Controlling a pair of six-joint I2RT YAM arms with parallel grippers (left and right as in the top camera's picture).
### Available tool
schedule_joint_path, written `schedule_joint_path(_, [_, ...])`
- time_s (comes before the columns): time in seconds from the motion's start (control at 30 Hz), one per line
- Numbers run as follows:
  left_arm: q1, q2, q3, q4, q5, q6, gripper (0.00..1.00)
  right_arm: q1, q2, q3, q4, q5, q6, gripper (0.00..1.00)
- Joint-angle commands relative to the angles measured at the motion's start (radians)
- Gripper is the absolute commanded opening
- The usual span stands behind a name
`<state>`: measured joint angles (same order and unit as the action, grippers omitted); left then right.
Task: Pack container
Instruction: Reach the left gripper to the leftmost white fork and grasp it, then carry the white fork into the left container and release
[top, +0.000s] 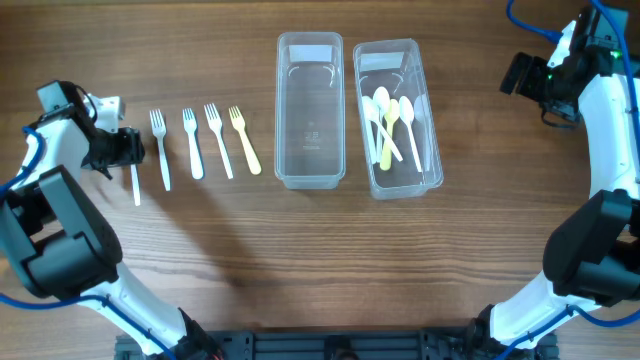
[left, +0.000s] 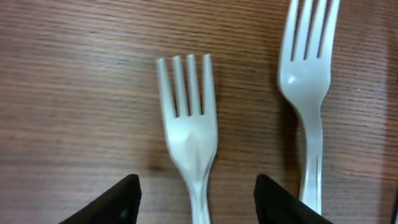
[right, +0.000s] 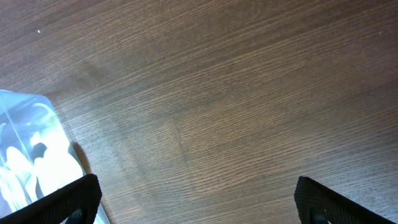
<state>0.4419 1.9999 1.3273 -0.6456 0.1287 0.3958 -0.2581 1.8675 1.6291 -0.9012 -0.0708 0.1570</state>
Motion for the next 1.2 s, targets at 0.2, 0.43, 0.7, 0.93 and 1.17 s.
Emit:
schedule_joint_path(0.2, [-0.071,0.06,0.012,0.018,-0.101,0.004,0.36,0.002,0.016,-0.006,0.004,-0.009,0.003,1.0])
schedule_joint_path(0.43, [-0.069,0.06,0.012,0.01,-0.108,-0.072,0.19,0.002,0.016,-0.006,0.004,-0.009,0.003,1.0])
schedule_joint_path(0.7, [-0.075,0.045,0.013,-0.015,-0.123,-0.071,0.04,0.002,0.016,-0.006,0.004,-0.009,0.003,1.0])
schedule_joint_path(0.93, [-0.222,-0.191,0.101,-0.049,-0.23,-0.071,0.04,0.002,0.016,-0.006,0.004,-0.009,0.003,1.0])
schedule_joint_path(1.17, [-0.553,-0.368,0.112,0.006,-0.174,-0.072,0.04,0.002,0.016,-0.006,0.004,-0.009,0.002,1.0])
